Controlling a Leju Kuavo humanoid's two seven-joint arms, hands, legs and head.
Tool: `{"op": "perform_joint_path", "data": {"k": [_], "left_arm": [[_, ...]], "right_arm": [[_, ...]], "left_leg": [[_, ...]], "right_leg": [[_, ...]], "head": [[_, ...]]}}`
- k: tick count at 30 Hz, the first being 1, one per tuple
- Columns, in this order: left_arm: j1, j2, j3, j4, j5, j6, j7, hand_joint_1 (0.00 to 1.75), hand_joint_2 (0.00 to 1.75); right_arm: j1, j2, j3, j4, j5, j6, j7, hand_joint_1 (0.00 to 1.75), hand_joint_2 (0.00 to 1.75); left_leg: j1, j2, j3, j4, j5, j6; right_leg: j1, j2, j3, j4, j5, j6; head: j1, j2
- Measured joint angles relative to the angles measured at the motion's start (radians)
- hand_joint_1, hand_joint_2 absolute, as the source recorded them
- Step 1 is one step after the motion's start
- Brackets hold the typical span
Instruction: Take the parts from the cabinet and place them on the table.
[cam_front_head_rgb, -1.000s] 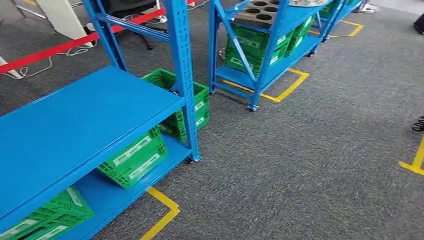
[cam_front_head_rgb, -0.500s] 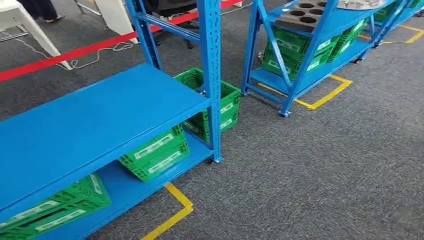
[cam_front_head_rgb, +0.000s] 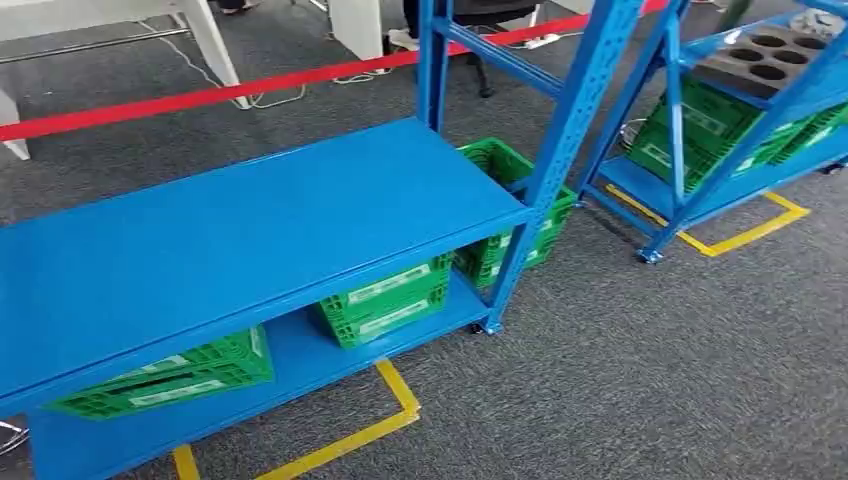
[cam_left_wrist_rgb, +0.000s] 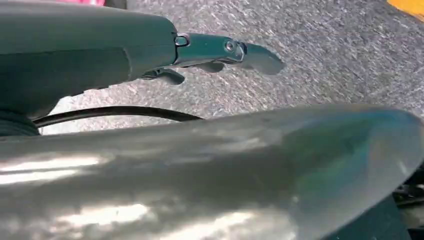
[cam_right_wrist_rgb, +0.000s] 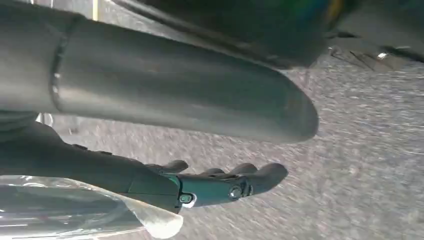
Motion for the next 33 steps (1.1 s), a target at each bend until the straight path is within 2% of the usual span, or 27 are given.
{"op": "perform_joint_path", "data": {"k": [1,2,3,4,5,6,7,8,9,11,12,13,14,16,17,18,19,21,22,23,24,25,26,30,33], "left_arm": [[-0.001,0.000,0.000,0.000,-0.001,0.000,0.000,0.00,0.00],[0.000,0.000,0.000,0.000,-0.001,0.000,0.000,0.00,0.00],[0.001,0.000,0.000,0.000,-0.002,0.000,0.000,0.00,0.00],[0.001,0.000,0.000,0.000,-0.002,0.000,0.000,0.00,0.00],[0.001,0.000,0.000,0.000,-0.002,0.000,0.000,0.00,0.00],[0.000,0.000,0.000,0.000,-0.002,0.001,0.000,0.00,0.00],[0.000,-0.001,0.000,0.000,-0.002,0.001,0.000,0.00,0.00],[-0.003,0.000,0.000,0.000,-0.002,0.001,0.000,0.00,0.00],[-0.003,0.000,0.000,0.000,-0.002,0.001,0.000,0.00,0.00],[0.001,0.000,0.000,0.000,-0.003,0.001,0.000,0.00,0.00],[0.001,0.002,0.000,0.000,-0.003,0.002,0.000,0.00,0.00],[0.001,0.000,0.000,0.000,-0.003,0.003,0.001,0.00,0.00],[0.000,0.001,0.000,0.000,-0.003,0.004,0.003,0.00,0.00],[-0.002,0.001,0.000,0.000,-0.004,0.004,0.003,0.00,0.00],[-0.001,0.000,0.000,0.000,-0.004,0.005,0.003,0.00,0.00],[0.000,0.001,0.000,0.000,-0.004,0.006,0.003,0.00,0.00],[0.002,0.001,0.000,0.000,-0.004,0.007,0.003,0.00,0.00],[0.002,0.002,0.001,0.000,-0.004,0.007,0.003,0.00,0.00],[0.001,0.002,0.001,0.000,-0.004,0.007,0.003,0.00,0.00],[0.000,0.001,0.001,0.000,-0.004,0.007,0.003,0.00,0.00],[-0.001,0.001,0.001,0.000,-0.004,0.007,0.003,0.00,0.00],[0.001,-0.001,0.001,0.000,-0.004,0.007,0.003,0.00,0.00],[0.002,0.000,0.001,0.000,-0.004,0.009,0.003,0.00,0.00],[0.003,-0.001,0.002,0.000,-0.004,0.021,-0.005,0.00,0.00],[0.002,-0.001,0.002,0.000,-0.004,0.023,-0.006,0.00,0.00]], "right_arm": [[0.002,0.000,0.000,0.000,-0.004,0.000,0.000,0.00,0.00],[0.003,0.000,0.000,0.000,-0.007,0.000,0.000,0.00,0.00],[0.005,0.000,0.000,0.001,-0.008,0.002,0.000,0.00,0.00],[0.005,0.000,0.000,0.001,-0.009,0.002,0.000,0.00,0.00],[0.005,0.000,0.000,0.001,-0.011,0.001,0.000,0.00,0.00],[0.005,0.000,0.000,0.000,-0.013,0.000,0.000,0.00,0.00],[0.005,-0.001,0.000,0.001,-0.015,-0.001,0.000,0.00,0.00],[0.004,-0.001,0.000,0.001,-0.016,-0.004,-0.002,0.00,0.00],[0.002,-0.001,0.000,0.001,-0.017,-0.005,-0.003,0.00,0.00],[0.000,-0.001,-0.001,0.001,-0.021,-0.005,-0.003,0.00,0.00],[0.001,0.000,-0.001,0.001,-0.021,-0.005,-0.005,0.00,0.00],[0.001,0.000,-0.001,0.001,-0.021,-0.006,-0.006,0.00,0.00],[0.001,0.000,-0.001,0.001,-0.025,-0.006,-0.009,0.00,0.00],[0.004,0.000,-0.006,0.001,-0.044,-0.005,-0.013,0.00,0.00],[0.004,0.000,-0.008,0.001,-0.047,-0.002,-0.015,0.00,0.00],[0.004,0.000,-0.009,0.001,-0.049,0.001,-0.014,0.00,0.00],[0.004,0.000,-0.009,0.001,-0.048,0.005,-0.014,0.00,0.00],[0.001,0.000,-0.009,0.001,-0.048,0.011,-0.014,0.00,0.00],[0.001,0.000,-0.009,0.001,-0.047,0.014,-0.014,0.00,0.00],[0.001,0.001,-0.009,0.002,-0.047,0.014,-0.014,0.00,0.00],[0.000,0.001,-0.009,0.002,-0.047,0.015,-0.014,0.00,0.00],[0.000,0.000,-0.010,0.002,-0.047,0.017,-0.012,0.00,0.00],[0.000,0.000,-0.010,0.002,-0.047,0.018,-0.011,0.00,0.00],[0.000,0.000,-0.013,0.002,-0.053,0.030,-0.004,0.00,0.00],[0.000,0.000,-0.014,0.002,-0.055,0.031,-0.003,0.00,0.00]], "left_leg": [[-0.001,-0.015,0.000,0.000,0.000,0.001],[-0.002,-0.032,0.001,0.001,-0.001,0.001],[-0.002,-0.047,0.003,0.001,-0.001,0.001],[-0.002,-0.064,0.005,0.002,-0.002,0.000],[-0.001,-0.079,0.006,0.003,-0.002,-0.001],[0.000,-0.095,0.008,0.005,-0.005,-0.005],[0.000,-0.106,0.006,0.008,-0.007,-0.010],[-0.004,-0.120,-0.001,0.018,-0.011,-0.017],[-0.002,-0.126,-0.005,0.014,-0.006,-0.023],[0.004,-0.145,-0.010,0.009,0.000,-0.035],[0.003,-0.147,-0.009,0.013,-0.004,-0.040],[-0.003,-0.086,-0.016,0.034,-0.023,-0.046],[-0.002,-0.045,-0.039,0.090,-0.060,-0.053],[0.004,-0.022,-0.111,0.251,-0.138,-0.060],[0.006,-0.019,-0.137,0.309,-0.156,-0.063],[0.008,-0.018,-0.141,0.321,-0.150,-0.064],[0.010,-0.018,-0.122,0.289,-0.121,-0.064],[0.009,-0.016,-0.034,0.116,-0.031,-0.056],[0.008,-0.009,0.008,0.031,-0.005,-0.049],[0.001,-0.004,0.018,0.009,-0.023,-0.044],[0.001,-0.005,0.016,0.008,-0.020,-0.042],[0.005,-0.006,0.016,0.002,-0.015,-0.052],[0.003,-0.007,0.017,0.002,-0.016,-0.051],[0.000,-0.007,0.017,0.003,-0.018,-0.041],[0.000,-0.007,0.017,0.003,-0.019,-0.039]], "right_leg": [[0.000,0.006,-0.045,0.082,-0.026,0.000],[0.001,0.008,-0.083,0.136,-0.029,0.000],[0.001,0.008,-0.093,0.132,-0.006,-0.001],[0.000,0.009,-0.083,0.086,0.038,-0.003],[0.000,0.013,-0.055,0.008,0.091,-0.005],[-0.002,0.032,-0.018,-0.087,0.144,-0.007],[-0.006,0.086,0.007,-0.144,0.150,-0.011],[-0.010,0.093,0.017,-0.169,0.143,-0.013],[-0.006,0.085,0.021,-0.163,0.144,-0.014],[-0.002,0.067,0.023,-0.161,0.147,-0.026],[-0.011,0.052,0.026,-0.169,0.152,-0.034],[-0.009,0.044,0.028,-0.170,0.151,-0.037],[-0.008,0.032,0.029,-0.170,0.150,-0.046],[-0.006,0.009,0.029,-0.170,0.147,-0.049],[-0.005,0.000,0.029,-0.170,0.147,-0.049],[-0.005,-0.006,0.030,-0.170,0.146,-0.049],[-0.005,-0.010,0.031,-0.170,0.145,-0.048],[-0.005,-0.013,0.037,-0.170,0.143,-0.045],[-0.005,-0.015,0.039,-0.170,0.141,-0.042],[0.003,-0.015,0.036,-0.166,0.138,-0.036],[0.001,-0.015,0.033,-0.168,0.140,-0.030],[0.005,-0.014,0.032,-0.164,0.135,-0.041],[0.003,-0.016,0.033,-0.166,0.138,-0.044],[0.001,-0.015,0.039,-0.178,0.144,-0.034],[0.000,-0.014,0.041,-0.183,0.146,-0.028]], "head": [[0.001,0.000],[0.000,0.000],[0.000,0.000],[0.000,0.000],[0.000,0.000],[0.001,0.000],[0.000,0.000],[0.000,0.000],[-0.001,0.000],[-0.001,0.000],[-0.001,0.000],[-0.004,0.000],[-0.011,0.000],[-0.010,0.000],[-0.009,0.000],[-0.009,0.000],[-0.010,0.000],[-0.010,0.000],[-0.010,0.000],[-0.009,0.000],[-0.009,0.000],[-0.007,0.000],[-0.007,0.000],[-0.007,0.000],[-0.007,0.000]]}}
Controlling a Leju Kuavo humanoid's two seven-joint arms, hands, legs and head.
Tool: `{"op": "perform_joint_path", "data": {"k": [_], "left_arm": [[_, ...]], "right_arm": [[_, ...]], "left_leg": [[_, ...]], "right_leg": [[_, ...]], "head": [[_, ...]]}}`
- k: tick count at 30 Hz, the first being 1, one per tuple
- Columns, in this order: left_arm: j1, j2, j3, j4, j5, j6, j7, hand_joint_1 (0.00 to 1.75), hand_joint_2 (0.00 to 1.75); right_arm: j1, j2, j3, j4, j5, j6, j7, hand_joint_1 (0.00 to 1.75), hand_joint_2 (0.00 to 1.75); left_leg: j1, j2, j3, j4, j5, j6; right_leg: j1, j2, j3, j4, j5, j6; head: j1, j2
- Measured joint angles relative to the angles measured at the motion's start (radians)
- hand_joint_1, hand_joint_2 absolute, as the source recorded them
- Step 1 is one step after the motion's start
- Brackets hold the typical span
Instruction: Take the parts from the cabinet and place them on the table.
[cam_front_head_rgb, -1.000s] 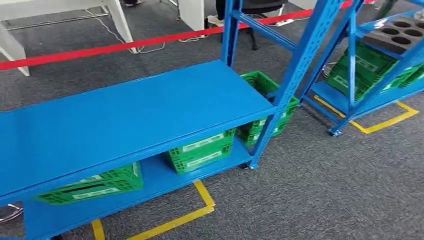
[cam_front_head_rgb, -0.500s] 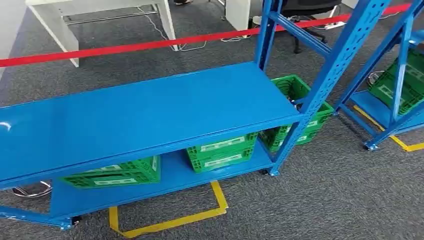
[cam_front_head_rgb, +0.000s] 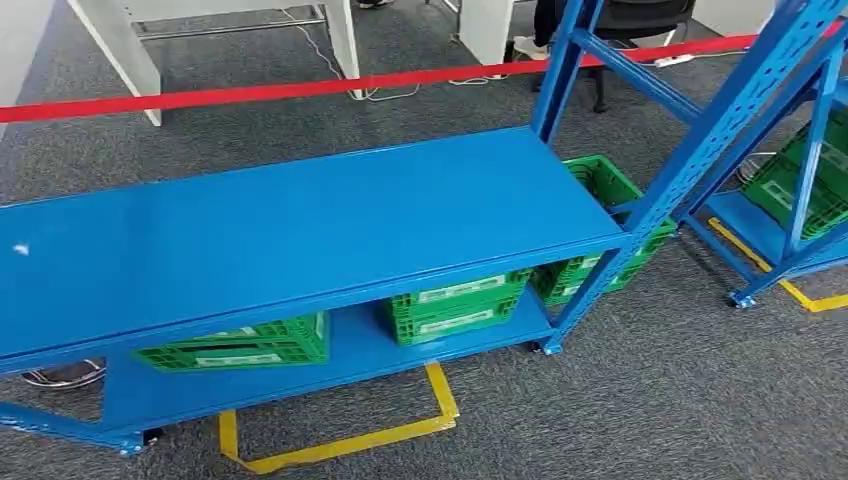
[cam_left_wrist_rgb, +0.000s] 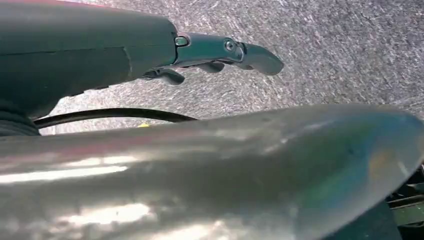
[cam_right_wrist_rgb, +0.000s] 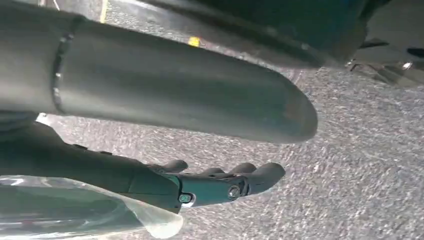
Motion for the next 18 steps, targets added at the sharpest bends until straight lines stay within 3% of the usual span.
{"op": "perform_joint_path", "data": {"k": [3,9,14,16,18], "left_arm": [[0.000,0.000,0.002,0.000,0.009,0.007,-0.028,0.00,0.00],[0.005,0.005,0.040,0.000,0.080,0.031,-0.192,0.00,0.00],[0.011,0.009,0.069,0.000,0.098,0.030,-0.225,0.00,0.00],[0.013,0.010,0.077,0.000,0.115,0.016,-0.267,0.00,0.00],[0.015,0.011,0.090,0.000,0.123,0.012,-0.265,0.00,0.00]], "right_arm": [[0.000,0.000,0.000,0.000,0.003,0.019,0.011,0.00,0.00],[0.002,0.001,0.000,0.002,0.000,0.099,0.018,0.00,0.00],[0.002,0.001,0.000,0.004,-0.008,0.114,0.008,0.00,0.00],[0.002,0.002,-0.008,0.004,-0.036,0.130,-0.021,0.00,0.00],[0.000,0.007,-0.023,0.004,-0.041,0.127,-0.059,0.00,0.00]], "left_leg": [[0.000,0.000,0.000,0.000,-0.001,0.003],[0.000,0.000,0.001,0.001,-0.001,0.003],[0.001,0.000,0.001,0.000,-0.001,0.003],[0.002,0.000,0.001,0.000,-0.001,0.003],[0.003,0.000,0.001,0.000,-0.001,0.003]], "right_leg": [[0.000,0.000,0.001,-0.002,0.000,0.005],[0.000,0.000,0.001,-0.002,0.000,0.007],[0.002,0.000,0.001,-0.001,-0.001,0.006],[0.003,0.000,0.001,-0.001,-0.001,0.006],[0.003,0.000,0.002,-0.001,-0.002,0.005]], "head": [[0.000,0.000],[-0.001,0.000],[-0.001,0.000],[-0.001,0.000],[-0.001,0.000]]}}
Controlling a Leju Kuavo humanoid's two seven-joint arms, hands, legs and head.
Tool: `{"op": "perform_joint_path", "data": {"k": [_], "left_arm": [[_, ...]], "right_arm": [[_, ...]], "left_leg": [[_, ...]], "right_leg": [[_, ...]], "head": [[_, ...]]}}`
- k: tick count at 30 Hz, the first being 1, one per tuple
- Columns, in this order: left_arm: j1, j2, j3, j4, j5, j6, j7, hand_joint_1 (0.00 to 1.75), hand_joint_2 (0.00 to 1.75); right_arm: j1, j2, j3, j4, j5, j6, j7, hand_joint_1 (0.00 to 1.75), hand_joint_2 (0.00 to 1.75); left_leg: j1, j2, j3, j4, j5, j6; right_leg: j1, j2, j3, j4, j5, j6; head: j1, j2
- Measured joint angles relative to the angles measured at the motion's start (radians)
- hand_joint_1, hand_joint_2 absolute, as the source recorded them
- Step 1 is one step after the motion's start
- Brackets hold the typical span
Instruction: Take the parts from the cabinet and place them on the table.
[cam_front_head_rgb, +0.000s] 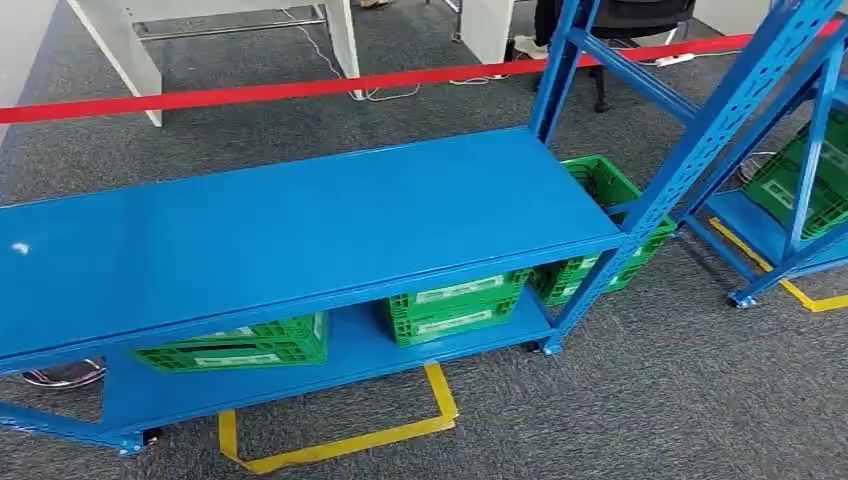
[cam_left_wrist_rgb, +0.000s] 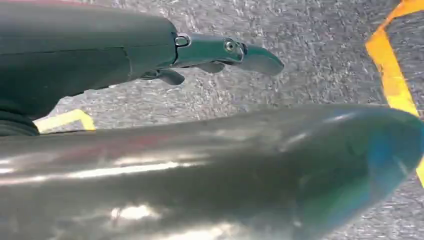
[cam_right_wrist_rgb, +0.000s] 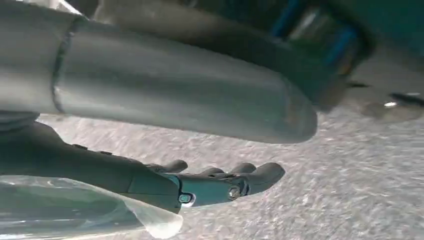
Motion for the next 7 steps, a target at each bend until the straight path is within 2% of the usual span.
{"op": "perform_joint_path", "data": {"k": [5,6,7], "left_arm": [[0.021,0.031,0.031,0.000,0.007,-0.016,0.149,0.00,0.00],[0.026,0.037,0.037,0.000,0.010,-0.013,0.171,0.00,0.00],[0.030,0.040,0.046,0.000,0.019,-0.010,0.194,0.00,0.00]], "right_arm": [[-0.014,0.025,0.003,0.000,0.047,-0.035,-0.063,0.00,0.00],[-0.016,0.033,0.004,0.000,0.051,-0.041,-0.063,0.00,0.00],[-0.018,0.035,0.004,0.000,0.055,-0.051,-0.060,0.00,0.00]], "left_leg": [[0.001,0.000,0.000,0.000,0.000,0.000],[-0.003,-0.001,-0.002,0.008,-0.006,0.011],[-0.004,-0.001,-0.001,0.001,-0.004,0.018]], "right_leg": [[0.001,0.000,0.000,0.000,0.000,0.000],[-0.006,-0.003,0.002,-0.008,0.005,0.010],[-0.006,-0.006,0.006,-0.013,0.006,0.013]], "head": [[0.000,0.000],[0.000,0.000],[-0.002,0.000]]}}
